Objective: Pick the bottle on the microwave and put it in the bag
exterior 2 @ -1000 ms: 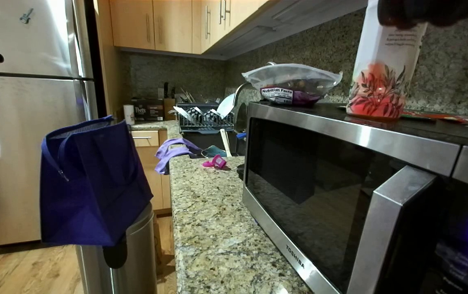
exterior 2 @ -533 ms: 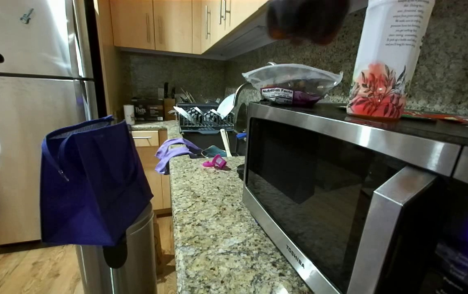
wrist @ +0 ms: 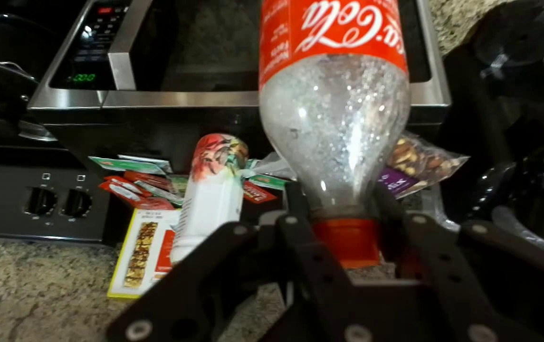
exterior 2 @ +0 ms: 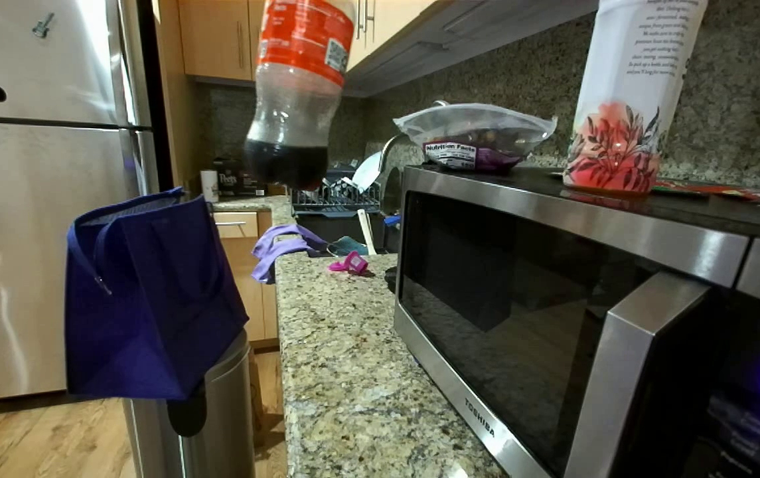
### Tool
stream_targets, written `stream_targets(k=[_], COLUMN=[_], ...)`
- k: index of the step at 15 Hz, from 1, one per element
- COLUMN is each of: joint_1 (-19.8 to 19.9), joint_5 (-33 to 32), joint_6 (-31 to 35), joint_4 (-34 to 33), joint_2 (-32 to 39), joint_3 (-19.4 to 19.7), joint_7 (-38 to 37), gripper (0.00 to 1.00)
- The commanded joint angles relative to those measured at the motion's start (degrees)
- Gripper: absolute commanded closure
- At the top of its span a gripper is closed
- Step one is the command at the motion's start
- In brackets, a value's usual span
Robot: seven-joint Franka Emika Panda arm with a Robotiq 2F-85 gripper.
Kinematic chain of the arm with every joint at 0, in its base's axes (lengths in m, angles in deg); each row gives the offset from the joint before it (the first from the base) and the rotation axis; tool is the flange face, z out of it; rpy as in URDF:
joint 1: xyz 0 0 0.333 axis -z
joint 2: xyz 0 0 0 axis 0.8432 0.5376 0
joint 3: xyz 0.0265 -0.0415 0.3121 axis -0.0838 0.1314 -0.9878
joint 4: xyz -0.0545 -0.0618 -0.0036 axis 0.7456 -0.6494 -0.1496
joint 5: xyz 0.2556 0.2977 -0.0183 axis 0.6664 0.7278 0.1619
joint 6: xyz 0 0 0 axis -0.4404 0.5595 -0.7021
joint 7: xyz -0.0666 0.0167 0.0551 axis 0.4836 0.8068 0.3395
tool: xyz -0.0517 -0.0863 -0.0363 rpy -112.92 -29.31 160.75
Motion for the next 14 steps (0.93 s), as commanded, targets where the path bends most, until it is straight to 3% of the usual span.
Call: stream_targets(k=[1,6,7,9,14], joint_1=[-2.54,-10.42,-7.22,-9.25,-9.41], joint_5=[0.31,5.25,3.49,4.68,4.79], joint_6=[0.73,-3.7,-2.18,-3.12,-3.16], joint_4=[5.95,12.57,9.4,11.65,12.56], joint_2=[-7.93,-16.58,-12.54,-15.27,-16.17], joint_3=[-2.48,-4.32,-5.17,-5.47,-5.22], joint_7=[5.29,14.27,10.01,11.61,12.49], gripper=[0.88,0.88,0.63,0.63,0.63])
